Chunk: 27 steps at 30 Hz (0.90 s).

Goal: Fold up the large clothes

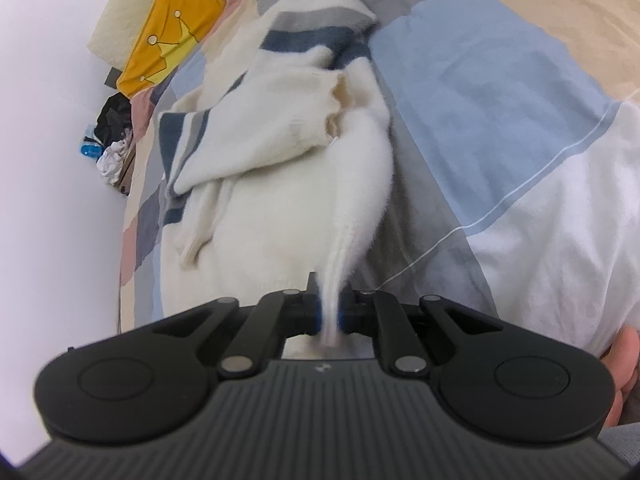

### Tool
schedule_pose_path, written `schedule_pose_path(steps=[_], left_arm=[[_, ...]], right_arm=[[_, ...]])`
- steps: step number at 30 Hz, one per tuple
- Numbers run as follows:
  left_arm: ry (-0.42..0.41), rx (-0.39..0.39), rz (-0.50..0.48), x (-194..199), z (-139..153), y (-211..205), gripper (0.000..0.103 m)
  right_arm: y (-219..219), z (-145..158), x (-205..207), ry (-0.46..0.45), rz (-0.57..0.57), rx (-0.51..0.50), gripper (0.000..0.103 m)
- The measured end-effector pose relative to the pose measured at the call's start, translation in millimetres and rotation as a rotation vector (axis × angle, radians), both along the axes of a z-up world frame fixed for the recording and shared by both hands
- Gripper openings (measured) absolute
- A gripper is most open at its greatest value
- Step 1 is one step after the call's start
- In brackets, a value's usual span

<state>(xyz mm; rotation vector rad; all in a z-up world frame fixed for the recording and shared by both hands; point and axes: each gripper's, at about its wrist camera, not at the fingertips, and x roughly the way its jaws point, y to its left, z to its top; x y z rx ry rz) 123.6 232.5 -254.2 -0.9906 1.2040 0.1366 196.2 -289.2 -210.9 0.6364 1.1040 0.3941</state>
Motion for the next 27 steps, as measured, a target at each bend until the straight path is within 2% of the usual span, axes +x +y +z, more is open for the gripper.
schedule_pose_path(steps=[2,3,6,11,15,23,27], left_arm=[[-0.031,-0.006,0.001,0,6,-1,0.015],[-0.060,-0.003,0.015,-3,12,0,0.013],[-0.149,-0.029,0.039,-6,33,7,0.012],[-0.319,-0.023,0.086,-15,89,34,0.010],[-0.411,-0.031,0.141,-29,123,53,0.009],[-0.509,-0.077,0.165,-73,159,61,0.009],[-0.538,-0.121,0.184,-116,164,58,0.009]], right_arm=[[-2,2,-1,-0.006,-0.002,0.008,0.010],[-3,4,-1,-0.011,-0.002,0.014,0.010],[-6,13,-5,-0.047,0.006,0.035,0.010],[-8,38,-13,-0.119,0.014,0.070,0.009],[-8,61,-22,-0.191,0.032,0.094,0.009],[-24,95,-46,-0.280,0.032,0.148,0.009],[-34,109,-69,-0.309,0.031,0.158,0.009]])
